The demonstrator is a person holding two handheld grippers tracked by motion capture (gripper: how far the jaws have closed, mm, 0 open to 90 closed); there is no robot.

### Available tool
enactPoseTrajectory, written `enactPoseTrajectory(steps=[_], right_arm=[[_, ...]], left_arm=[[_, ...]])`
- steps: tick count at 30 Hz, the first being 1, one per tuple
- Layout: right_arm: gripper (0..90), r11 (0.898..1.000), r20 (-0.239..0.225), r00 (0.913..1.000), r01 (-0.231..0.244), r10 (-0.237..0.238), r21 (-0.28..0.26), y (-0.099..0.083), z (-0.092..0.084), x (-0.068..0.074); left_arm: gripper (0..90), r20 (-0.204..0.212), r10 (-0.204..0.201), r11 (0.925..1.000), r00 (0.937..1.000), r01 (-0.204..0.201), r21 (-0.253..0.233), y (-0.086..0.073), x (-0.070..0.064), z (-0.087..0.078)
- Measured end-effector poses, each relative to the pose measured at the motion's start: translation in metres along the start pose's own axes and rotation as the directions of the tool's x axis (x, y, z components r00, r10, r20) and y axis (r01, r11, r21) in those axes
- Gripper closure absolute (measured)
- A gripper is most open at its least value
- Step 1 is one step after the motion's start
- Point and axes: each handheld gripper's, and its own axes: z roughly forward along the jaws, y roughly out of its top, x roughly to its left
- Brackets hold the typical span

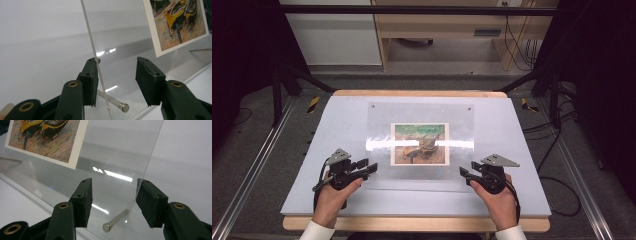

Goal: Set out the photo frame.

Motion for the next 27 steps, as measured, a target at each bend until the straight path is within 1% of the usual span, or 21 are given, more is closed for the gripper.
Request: enactPoseTrajectory(steps=[13,19,21,27], right_arm=[[50.1,1.0,0.003,1.0,0.008,-0.008,0.003,-0.0024,-0.003,0.0014],[51.2,1.0,0.004,1.0,0.006,-0.006,0.005,-0.0035,-0.0042,0.002],[51.5,1.0,0.005,0.9999,0.013,-0.013,0.004,-0.0037,-0.0045,0.0016],[52.5,1.0,0.005,0.9998,0.017,-0.017,0.008,-0.0042,-0.0056,0.0022]], left_arm=[[54.7,-0.015,-0.003,0.9999,0.9999,0.003,0.011,-0.0014,-0.003,-0.003],[55.3,-0.016,0.003,0.9999,0.9999,-0.003,0.015,-0.002,-0.0035,-0.004],[55.5,-0.017,0.005,0.9999,0.9998,-0.004,0.017,-0.0021,-0.0037,-0.0043],[56.8,-0.015,0.009,0.9997,0.9999,-0.009,0.023,-0.0025,-0.0035,-0.0057]])
